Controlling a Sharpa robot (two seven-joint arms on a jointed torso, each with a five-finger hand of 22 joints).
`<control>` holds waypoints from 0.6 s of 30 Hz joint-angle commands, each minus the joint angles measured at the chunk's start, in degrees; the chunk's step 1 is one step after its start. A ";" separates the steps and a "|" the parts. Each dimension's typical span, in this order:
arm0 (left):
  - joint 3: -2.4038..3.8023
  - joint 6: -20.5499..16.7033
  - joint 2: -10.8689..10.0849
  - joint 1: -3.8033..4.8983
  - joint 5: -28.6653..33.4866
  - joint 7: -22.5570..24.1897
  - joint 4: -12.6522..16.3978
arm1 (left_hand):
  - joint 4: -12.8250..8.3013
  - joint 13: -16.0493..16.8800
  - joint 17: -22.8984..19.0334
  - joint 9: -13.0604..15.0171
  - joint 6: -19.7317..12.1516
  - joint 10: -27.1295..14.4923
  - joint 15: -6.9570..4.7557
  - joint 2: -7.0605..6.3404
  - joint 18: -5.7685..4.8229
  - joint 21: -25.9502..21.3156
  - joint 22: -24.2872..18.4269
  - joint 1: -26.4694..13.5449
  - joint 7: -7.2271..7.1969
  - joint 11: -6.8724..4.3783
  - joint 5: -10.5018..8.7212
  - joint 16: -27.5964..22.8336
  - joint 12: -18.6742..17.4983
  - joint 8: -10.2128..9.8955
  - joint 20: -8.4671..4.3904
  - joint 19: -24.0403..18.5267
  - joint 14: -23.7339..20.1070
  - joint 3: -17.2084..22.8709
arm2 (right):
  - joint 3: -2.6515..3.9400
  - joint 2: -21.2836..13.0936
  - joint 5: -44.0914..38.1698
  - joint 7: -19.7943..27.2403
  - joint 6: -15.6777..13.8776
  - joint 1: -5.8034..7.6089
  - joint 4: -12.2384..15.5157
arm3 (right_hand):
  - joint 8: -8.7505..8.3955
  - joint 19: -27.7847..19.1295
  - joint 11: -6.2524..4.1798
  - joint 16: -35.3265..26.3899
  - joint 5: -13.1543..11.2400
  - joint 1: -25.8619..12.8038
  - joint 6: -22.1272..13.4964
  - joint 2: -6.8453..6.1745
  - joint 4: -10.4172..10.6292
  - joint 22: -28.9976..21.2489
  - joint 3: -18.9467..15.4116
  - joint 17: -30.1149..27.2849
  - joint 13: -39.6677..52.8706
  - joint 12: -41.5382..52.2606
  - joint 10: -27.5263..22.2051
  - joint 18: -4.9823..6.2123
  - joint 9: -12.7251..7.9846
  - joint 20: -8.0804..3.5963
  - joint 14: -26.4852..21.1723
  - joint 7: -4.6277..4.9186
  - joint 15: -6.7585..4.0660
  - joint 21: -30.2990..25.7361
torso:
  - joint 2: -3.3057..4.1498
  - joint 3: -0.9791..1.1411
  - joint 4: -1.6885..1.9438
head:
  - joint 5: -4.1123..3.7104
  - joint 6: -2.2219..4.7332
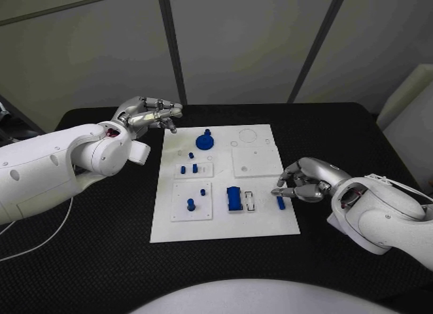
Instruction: Assemble the parts on the task board
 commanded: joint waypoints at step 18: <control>0.04 0.65 0.09 -0.10 -0.10 0.55 0.18 | -0.03 -0.09 -0.14 -0.09 -0.09 -0.44 -0.01 0.36 -0.21 -0.46 -0.13 -0.05 0.16 -0.11 -0.07 -0.32 0.32 0.23 0.39 -0.14 -0.48 -0.47 | 0.01 1.31 -5.43 -3.07 6.81 -0.24 -2.75 | -2.00 -0.30 -0.48 -0.56 2.77 -1.76 4.51 -1.23 2.51 0.26 -3.04 8.75 -0.67 -1.51 -0.38 -0.40 -1.92 0.17 4.52 -0.74 -0.16 -0.65 | 0.04 0.10 -0.20 | -1.53 -0.38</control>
